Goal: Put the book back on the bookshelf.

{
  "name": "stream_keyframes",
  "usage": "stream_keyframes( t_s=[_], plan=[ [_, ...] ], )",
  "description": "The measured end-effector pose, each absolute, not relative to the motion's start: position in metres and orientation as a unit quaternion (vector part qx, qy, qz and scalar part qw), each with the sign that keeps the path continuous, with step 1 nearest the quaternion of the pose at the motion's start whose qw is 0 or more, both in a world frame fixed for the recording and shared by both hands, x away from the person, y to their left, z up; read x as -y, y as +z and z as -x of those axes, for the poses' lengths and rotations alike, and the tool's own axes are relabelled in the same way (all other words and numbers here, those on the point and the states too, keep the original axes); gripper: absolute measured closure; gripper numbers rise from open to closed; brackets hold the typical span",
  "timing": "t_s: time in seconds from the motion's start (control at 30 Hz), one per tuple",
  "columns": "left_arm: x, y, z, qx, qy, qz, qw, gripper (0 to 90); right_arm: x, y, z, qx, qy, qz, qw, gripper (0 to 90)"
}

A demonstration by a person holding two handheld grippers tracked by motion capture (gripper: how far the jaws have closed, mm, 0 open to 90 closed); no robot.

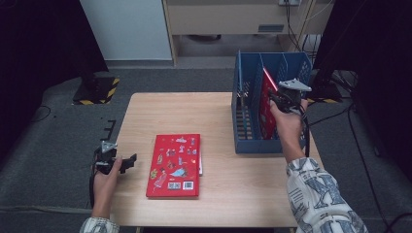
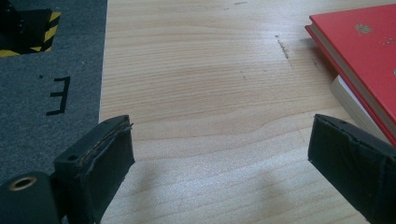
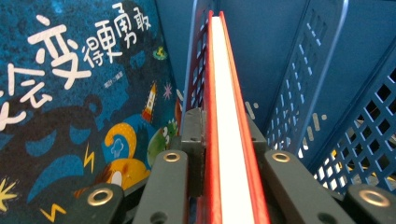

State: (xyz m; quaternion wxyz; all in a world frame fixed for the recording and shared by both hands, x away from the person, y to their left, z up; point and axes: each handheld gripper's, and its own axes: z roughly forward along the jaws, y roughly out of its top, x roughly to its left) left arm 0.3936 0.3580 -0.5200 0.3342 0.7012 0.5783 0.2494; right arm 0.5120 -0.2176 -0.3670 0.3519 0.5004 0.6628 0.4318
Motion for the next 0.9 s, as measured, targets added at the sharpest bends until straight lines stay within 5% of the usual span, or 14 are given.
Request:
stream_keyframes(
  t_s=[0.9],
  plan=[
    [-0.358, -0.520, -0.394, -0.579, 0.249, -0.701, 0.334, 6.3, 0.217, -0.352, -0.513, -0.668, 0.429, -0.503, 0.342, 74.1]
  ],
)
